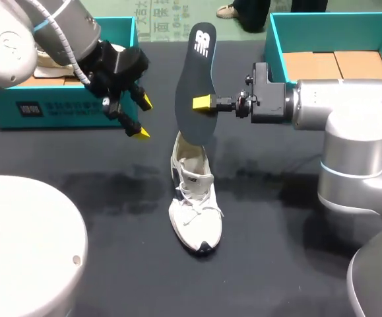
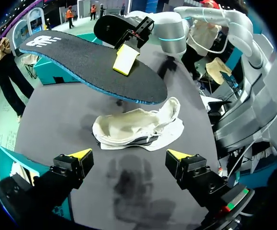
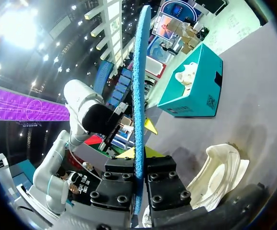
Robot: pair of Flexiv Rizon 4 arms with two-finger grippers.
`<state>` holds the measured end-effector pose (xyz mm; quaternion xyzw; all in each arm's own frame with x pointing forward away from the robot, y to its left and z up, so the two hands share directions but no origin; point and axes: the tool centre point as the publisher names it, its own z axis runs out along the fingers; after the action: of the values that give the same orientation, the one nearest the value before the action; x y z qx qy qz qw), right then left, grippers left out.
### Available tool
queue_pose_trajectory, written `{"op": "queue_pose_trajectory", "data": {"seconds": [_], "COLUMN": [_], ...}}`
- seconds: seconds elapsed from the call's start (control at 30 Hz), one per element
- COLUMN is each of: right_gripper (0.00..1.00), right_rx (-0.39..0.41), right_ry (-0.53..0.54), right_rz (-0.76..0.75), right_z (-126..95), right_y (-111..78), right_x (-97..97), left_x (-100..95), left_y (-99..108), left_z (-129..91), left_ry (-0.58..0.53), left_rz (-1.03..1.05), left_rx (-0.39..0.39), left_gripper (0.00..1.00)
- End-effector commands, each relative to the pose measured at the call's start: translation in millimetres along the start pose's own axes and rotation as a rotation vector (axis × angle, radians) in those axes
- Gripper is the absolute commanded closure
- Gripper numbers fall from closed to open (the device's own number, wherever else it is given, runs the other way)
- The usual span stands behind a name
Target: Take the shoe out of the shoebox, open the shoe tongue, remove and reinsert the insole, then place the shoe into the shoebox
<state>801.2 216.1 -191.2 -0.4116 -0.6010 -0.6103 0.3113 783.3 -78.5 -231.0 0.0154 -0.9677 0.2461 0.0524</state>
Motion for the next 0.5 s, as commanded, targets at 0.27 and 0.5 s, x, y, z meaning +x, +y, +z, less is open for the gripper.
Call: {"op": "queue_pose_trajectory", "data": {"seconds": [0.27, 0.5], "right_gripper": [1.0, 1.0], "right_rx": [-0.083, -0.089], "right_ry": [0.05, 0.041], "right_rz": [-0.091, -0.126], "right_z": [-2, 1], "right_y": [-2.9, -1.1], "right_x": [-36.0, -51.2], "left_x": [-17.9, -15.3], "left_y": [21, 24], "left_z": [49, 66], "left_ry": [-0.014, 0.037], "left_rz": [0.066, 0.172], "left_rx": [-0.01, -0.006], "left_gripper": [0.0, 0.0]}}
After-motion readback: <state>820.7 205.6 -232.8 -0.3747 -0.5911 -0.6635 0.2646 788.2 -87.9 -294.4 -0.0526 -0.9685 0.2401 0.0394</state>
